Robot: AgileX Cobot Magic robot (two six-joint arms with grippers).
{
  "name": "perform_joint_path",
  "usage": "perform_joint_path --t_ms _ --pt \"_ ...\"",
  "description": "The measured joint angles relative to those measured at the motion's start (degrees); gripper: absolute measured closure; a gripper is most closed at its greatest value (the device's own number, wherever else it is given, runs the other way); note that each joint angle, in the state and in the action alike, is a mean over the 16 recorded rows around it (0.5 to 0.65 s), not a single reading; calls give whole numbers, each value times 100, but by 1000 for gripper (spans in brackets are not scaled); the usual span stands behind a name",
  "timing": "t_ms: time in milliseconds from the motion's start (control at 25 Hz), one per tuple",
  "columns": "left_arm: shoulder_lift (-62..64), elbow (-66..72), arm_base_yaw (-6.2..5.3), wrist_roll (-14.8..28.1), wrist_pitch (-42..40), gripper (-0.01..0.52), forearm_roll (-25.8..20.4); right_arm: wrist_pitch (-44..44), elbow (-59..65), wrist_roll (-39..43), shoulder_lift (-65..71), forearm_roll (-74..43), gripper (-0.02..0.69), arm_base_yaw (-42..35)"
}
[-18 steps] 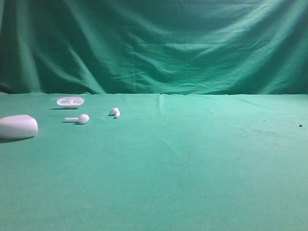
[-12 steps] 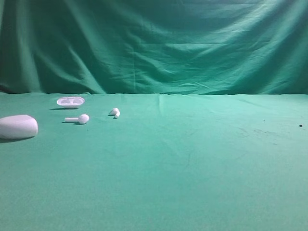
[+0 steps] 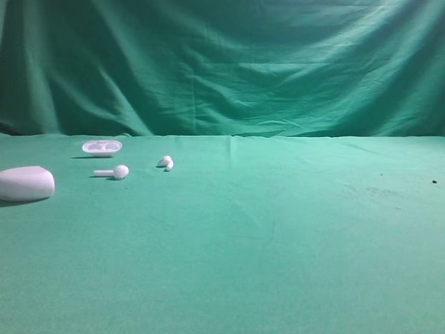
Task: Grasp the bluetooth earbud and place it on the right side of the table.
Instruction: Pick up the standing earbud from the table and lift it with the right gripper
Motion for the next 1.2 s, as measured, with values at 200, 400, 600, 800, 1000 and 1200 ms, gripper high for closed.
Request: perform_joint_path --t_ms 200,400,600,800,1000,1200 --pt "0 0 0 0 0 514 0 -646 5 65 0 213 665 0" --pt "0 0 0 0 0 514 0 -1191 -185 72 72 403 665 0" --pt "0 0 0 0 0 514 0 -1078 -820 18 534 521 665 0" --pt "0 0 0 0 0 514 0 -244 -1698 -102 1352 485 665 0" --pt "0 0 0 0 0 514 0 745 -2551 -390 2415 522 665 4" --pt "0 0 0 0 0 514 0 1472 -3250 -847 3579 669 665 155"
